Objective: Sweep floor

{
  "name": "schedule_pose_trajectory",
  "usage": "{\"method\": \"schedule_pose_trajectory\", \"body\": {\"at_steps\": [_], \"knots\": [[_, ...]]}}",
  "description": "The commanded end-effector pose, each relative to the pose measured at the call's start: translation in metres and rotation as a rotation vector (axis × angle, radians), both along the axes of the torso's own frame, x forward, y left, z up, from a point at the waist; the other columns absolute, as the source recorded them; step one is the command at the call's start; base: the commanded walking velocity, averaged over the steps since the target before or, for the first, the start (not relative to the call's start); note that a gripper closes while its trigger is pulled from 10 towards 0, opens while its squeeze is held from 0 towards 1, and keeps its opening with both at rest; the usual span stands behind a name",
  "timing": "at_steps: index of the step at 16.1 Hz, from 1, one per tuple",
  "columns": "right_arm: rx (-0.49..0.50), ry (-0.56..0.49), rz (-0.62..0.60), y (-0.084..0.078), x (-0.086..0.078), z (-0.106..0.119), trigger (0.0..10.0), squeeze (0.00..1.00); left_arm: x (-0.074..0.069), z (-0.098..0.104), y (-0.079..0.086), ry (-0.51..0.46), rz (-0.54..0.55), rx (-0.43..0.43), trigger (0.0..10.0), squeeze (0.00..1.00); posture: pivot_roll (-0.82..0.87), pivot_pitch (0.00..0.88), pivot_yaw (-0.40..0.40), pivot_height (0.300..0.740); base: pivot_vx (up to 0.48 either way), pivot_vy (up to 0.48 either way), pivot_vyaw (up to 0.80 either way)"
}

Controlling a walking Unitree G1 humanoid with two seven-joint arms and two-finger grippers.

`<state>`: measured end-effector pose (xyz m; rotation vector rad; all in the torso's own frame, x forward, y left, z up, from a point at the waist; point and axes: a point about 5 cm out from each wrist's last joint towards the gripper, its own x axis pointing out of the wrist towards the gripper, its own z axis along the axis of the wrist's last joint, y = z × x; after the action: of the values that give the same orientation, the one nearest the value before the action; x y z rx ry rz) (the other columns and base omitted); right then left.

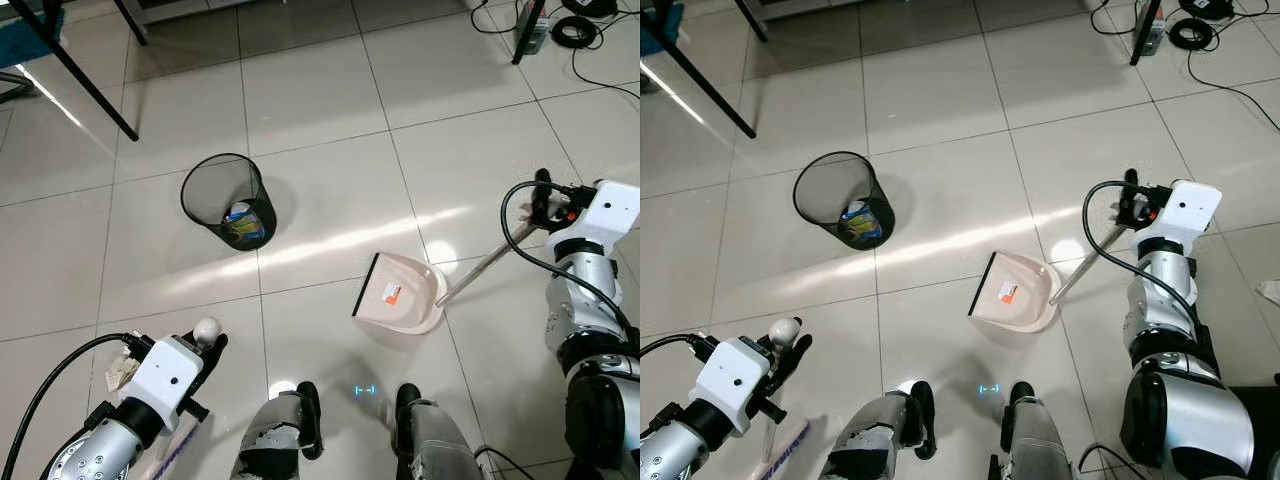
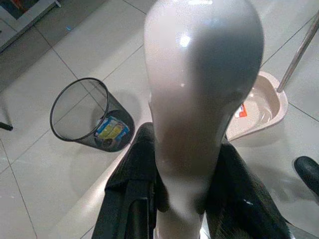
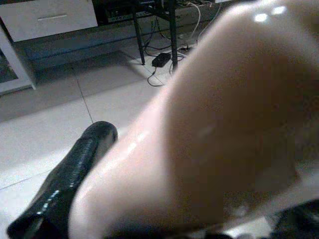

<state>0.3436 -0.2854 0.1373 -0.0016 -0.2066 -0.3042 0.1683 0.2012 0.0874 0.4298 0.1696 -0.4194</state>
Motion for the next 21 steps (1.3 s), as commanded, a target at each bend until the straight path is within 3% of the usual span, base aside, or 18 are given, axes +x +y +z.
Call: {"method": "schedule_pose_trajectory", "body": {"at_steps": [1, 2, 14, 21], "knots": [[0.027, 0.031, -0.016, -0.002, -0.002, -0.007, 1.1, 0.0, -0.005, -0.001, 0.006, 0.023, 0.007, 0.039, 10.0, 0.0, 0.28, 0.335, 0.144, 0.74, 0.0, 0.0, 0.0], [0.03, 0.028, -0.017, -0.002, -0.002, -0.006, 0.0, 0.0, -0.005, -0.001, 0.007, 0.022, 0.007, 0.039, 10.0, 0.0, 0.28, 0.334, 0.144, 0.74, 0.0, 0.0, 0.0], [0.052, -0.021, 0.002, 0.004, 0.003, 0.001, 0.0, 0.0, 0.002, -0.006, 0.006, 0.01, 0.012, 0.026, 10.0, 0.0, 0.25, 0.308, 0.127, 0.74, 0.0, 0.0, 0.0], [0.073, -0.083, 0.067, 0.026, 0.008, 0.004, 0.0, 0.0, 0.021, -0.014, -0.003, -0.023, 0.024, -0.017, 10.0, 0.0, 0.19, 0.27, 0.091, 0.74, 0.0, 0.0, 0.0]]}}
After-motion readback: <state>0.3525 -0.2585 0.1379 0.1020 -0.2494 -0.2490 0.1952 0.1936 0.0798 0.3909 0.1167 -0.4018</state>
